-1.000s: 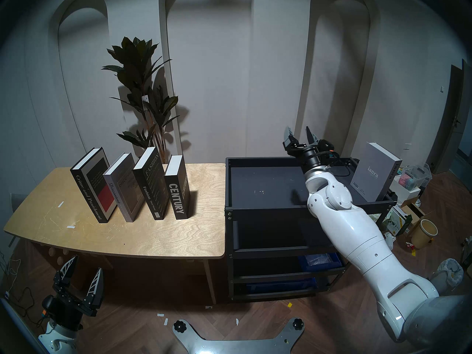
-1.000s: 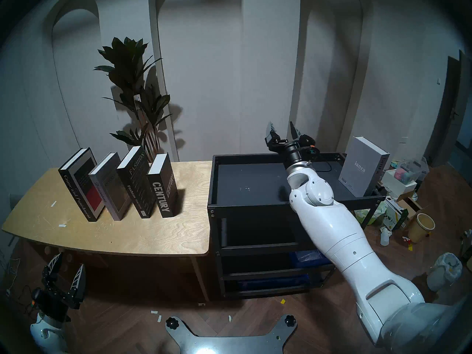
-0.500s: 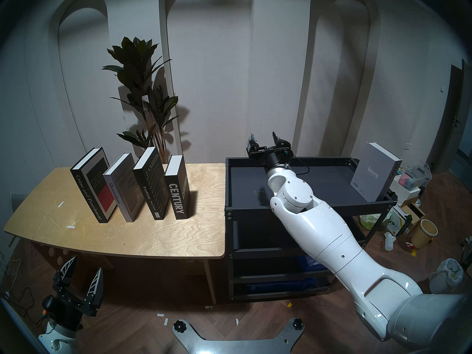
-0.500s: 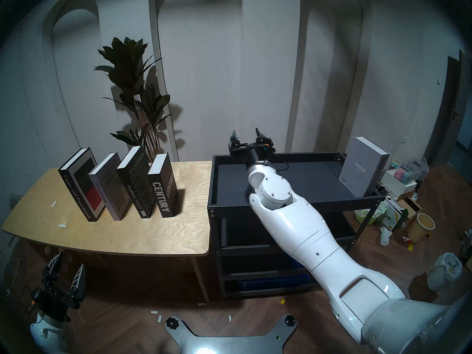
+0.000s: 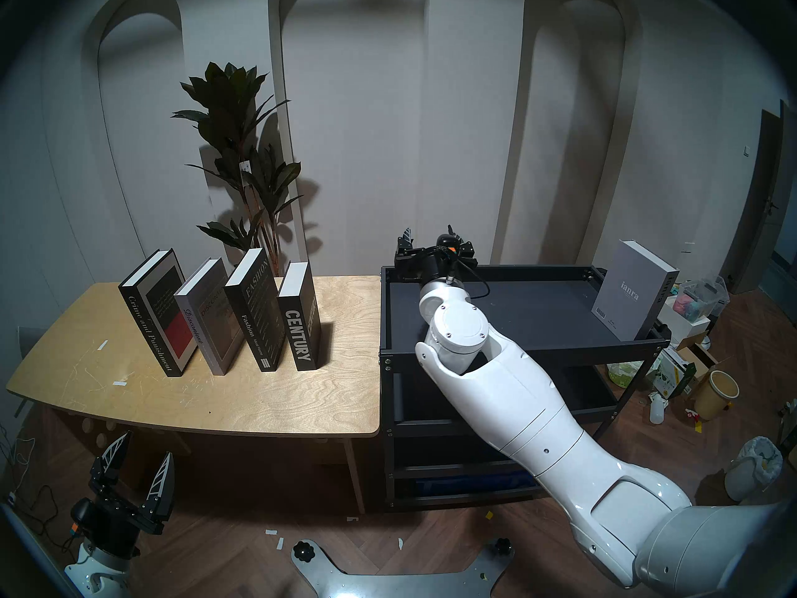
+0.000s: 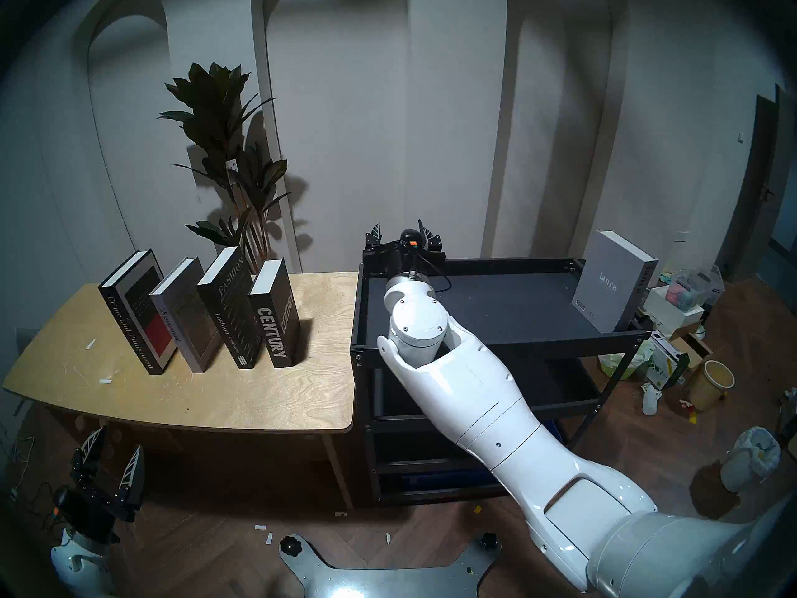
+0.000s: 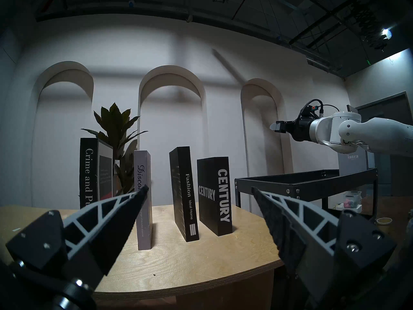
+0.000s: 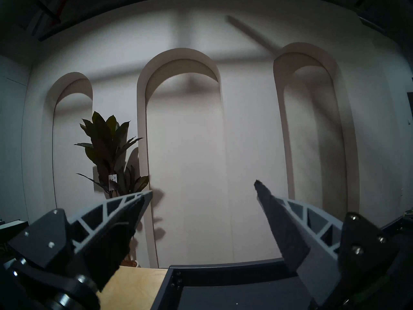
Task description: Move the books from the display table onto the shelf, standing them upright with spines facing out and tallest at one end
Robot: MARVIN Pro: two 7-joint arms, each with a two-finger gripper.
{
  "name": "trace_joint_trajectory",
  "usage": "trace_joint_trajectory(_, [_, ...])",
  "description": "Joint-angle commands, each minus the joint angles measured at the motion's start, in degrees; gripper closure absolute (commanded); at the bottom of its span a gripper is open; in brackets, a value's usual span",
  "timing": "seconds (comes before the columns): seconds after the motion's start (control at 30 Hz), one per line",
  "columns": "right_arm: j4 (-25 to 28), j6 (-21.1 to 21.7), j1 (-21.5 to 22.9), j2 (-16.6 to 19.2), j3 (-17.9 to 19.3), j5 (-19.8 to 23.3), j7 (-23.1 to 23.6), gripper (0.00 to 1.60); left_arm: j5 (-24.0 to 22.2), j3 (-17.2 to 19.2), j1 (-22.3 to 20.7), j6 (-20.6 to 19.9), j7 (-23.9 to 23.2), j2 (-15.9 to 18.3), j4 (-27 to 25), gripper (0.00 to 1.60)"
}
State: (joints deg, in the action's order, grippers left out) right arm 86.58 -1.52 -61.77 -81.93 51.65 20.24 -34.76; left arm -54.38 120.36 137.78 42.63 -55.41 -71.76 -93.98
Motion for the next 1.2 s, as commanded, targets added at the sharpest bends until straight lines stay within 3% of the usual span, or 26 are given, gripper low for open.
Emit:
trace_joint_trajectory(0.0, [7.2, 3.4, -4.5, -4.7, -3.7, -2.9, -7.4, 0.0, 0.0, 0.1, 0.0, 0.1, -0.1, 0.0, -0.8, 0.0])
trace_joint_trajectory(0.17, [9.2, 6.1, -6.0, -5.7, -7.4, -5.0, -12.1, 0.0, 0.0, 0.2, 0.1, 0.1, 0.0, 0.0, -0.9, 0.0])
trace_joint_trajectory(0.33, [8.6, 8.1, -5.3, -6.9, -10.5, -5.9, -13.7, 0.0, 0.0, 0.2, 0.2, 0.1, 0.0, -0.1, -1.0, 0.0])
trace_joint_trajectory(0.5, [6.8, 8.4, -3.3, -7.7, -12.7, -5.4, -11.9, 0.0, 0.1, 0.2, 0.2, 0.0, 0.1, -0.1, -1.0, 0.0])
trace_joint_trajectory(0.8, [1.7, 5.3, -1.7, -9.1, -15.0, -4.7, -8.2, 0.0, 0.1, 0.2, 0.2, 0.0, 0.1, -0.1, -1.1, 0.0])
trace_joint_trajectory(1.17, [-3.8, 2.9, 0.4, -13.7, -18.0, -5.7, -7.6, 0.0, 0.0, 0.2, 0.2, 0.1, 0.1, 0.0, -1.0, 0.0])
